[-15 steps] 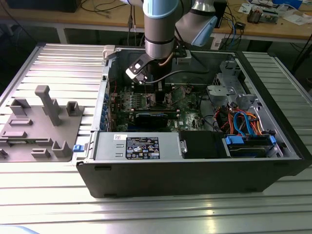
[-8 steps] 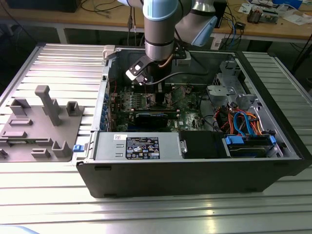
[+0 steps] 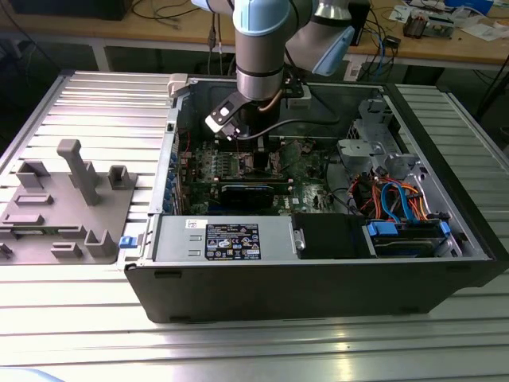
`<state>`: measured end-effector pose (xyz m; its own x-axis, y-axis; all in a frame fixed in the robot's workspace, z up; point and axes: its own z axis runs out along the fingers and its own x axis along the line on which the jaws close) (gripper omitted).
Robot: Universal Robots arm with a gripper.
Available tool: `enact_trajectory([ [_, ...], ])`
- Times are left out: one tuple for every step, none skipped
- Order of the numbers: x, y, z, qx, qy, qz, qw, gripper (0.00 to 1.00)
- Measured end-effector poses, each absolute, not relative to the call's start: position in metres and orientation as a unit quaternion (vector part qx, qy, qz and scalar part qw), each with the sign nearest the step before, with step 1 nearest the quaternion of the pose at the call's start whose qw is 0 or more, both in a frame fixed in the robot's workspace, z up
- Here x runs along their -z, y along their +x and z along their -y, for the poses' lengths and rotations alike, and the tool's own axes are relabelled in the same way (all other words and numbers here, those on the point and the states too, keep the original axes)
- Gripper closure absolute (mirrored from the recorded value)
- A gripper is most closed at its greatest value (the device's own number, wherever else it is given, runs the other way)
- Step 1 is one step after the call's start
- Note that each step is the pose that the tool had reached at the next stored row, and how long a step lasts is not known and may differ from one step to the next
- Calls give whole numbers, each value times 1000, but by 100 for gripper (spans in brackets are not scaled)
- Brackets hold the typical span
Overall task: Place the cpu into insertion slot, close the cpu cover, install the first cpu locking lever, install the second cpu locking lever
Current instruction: 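Place the cpu into insertion slot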
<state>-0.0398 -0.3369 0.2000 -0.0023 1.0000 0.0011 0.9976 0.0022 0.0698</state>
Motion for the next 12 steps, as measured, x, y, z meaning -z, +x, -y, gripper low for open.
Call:
enact_trajectory([
  [-200,-40,337,-25,706,-707,24,46],
  [-200,-40,337,-25,706,-707,24,46],
  [-200,-40,337,-25,706,-707,24,46],
  [-200,-40,337,-25,706,-707,24,46],
  [-200,-40,337,-25,706,-707,24,46],
  [-200,-40,337,-25,706,-707,24,46],
  [-200,-40,337,-25,706,-707,24,46],
  [-200,-40,337,-25,706,-707,24,46],
  [-200,-40,337,-25,706,-707,24,46],
  [-200,-40,337,-25,706,-707,24,46],
  [-200,-40,337,-25,706,-707,24,45],
  [-199,-40,337,-25,706,-707,24,45],
])
